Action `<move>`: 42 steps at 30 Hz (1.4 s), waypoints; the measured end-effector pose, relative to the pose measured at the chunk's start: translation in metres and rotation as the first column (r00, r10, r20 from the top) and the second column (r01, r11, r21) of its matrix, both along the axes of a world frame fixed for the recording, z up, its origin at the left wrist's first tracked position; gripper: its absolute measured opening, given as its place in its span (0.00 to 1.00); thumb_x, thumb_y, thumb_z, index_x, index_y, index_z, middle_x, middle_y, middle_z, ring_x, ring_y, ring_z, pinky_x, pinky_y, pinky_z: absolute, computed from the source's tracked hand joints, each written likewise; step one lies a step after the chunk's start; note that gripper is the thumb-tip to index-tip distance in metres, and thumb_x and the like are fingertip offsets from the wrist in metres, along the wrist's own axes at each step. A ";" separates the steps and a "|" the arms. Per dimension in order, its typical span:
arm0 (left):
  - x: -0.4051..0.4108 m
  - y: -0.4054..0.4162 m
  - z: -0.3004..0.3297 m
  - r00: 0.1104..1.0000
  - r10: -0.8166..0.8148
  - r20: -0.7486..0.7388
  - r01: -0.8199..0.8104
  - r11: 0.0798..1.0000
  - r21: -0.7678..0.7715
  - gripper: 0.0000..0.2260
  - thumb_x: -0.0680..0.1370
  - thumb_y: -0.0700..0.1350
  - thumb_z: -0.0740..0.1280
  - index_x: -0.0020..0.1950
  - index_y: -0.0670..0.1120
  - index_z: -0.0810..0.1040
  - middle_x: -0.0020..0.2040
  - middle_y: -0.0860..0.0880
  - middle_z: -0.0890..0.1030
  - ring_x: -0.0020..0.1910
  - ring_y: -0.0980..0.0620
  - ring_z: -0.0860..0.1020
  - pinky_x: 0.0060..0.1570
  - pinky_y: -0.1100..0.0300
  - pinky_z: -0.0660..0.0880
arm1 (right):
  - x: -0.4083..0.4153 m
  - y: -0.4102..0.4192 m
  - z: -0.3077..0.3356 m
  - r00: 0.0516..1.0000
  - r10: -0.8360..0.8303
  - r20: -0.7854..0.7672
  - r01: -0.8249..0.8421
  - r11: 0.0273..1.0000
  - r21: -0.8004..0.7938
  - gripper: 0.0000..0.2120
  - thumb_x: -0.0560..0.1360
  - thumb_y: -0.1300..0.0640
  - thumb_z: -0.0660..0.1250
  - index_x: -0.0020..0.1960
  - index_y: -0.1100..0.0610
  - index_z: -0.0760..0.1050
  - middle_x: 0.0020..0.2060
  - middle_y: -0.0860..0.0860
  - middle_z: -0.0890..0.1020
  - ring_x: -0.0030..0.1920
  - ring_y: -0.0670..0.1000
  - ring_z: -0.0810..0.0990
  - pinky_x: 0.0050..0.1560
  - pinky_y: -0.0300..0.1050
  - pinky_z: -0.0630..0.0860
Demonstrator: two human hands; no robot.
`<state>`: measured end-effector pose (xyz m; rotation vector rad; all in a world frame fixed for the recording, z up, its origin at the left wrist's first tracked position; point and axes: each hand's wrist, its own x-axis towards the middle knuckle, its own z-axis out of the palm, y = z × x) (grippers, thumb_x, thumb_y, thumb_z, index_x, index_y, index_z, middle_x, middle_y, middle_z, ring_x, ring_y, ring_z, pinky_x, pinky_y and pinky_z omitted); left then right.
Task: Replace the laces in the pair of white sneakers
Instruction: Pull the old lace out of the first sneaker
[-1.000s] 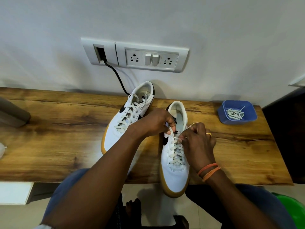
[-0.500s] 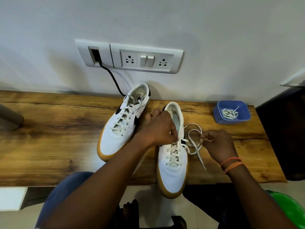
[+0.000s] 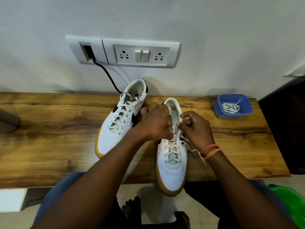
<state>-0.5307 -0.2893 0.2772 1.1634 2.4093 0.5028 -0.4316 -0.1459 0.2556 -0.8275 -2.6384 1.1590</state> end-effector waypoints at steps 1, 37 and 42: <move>-0.005 -0.004 0.000 0.999 -0.023 0.043 0.023 1.000 -0.002 0.07 0.67 0.54 0.75 0.41 0.54 0.85 0.52 0.57 0.75 0.62 0.47 0.63 0.59 0.45 0.63 | -0.001 0.001 0.001 1.000 -0.024 0.007 0.025 0.998 -0.064 0.10 0.72 0.57 0.75 0.52 0.54 0.79 0.35 0.48 0.82 0.36 0.46 0.80 0.37 0.39 0.75; -0.021 -0.020 0.011 0.910 0.356 -0.214 -0.386 0.915 -0.120 0.09 0.66 0.50 0.72 0.40 0.46 0.79 0.45 0.48 0.75 0.56 0.42 0.73 0.53 0.48 0.62 | -0.002 0.012 0.013 0.984 -0.150 0.097 0.178 0.881 -0.437 0.14 0.65 0.62 0.80 0.48 0.58 0.80 0.37 0.55 0.85 0.30 0.46 0.81 0.33 0.40 0.74; 0.001 0.002 0.002 0.967 0.092 -0.239 -0.071 0.993 0.096 0.14 0.69 0.52 0.69 0.55 0.56 0.81 0.63 0.52 0.69 0.65 0.45 0.63 0.59 0.47 0.63 | -0.002 0.012 0.012 0.986 -0.141 0.091 0.167 0.886 -0.433 0.14 0.65 0.61 0.80 0.48 0.57 0.80 0.37 0.55 0.85 0.33 0.48 0.82 0.35 0.41 0.74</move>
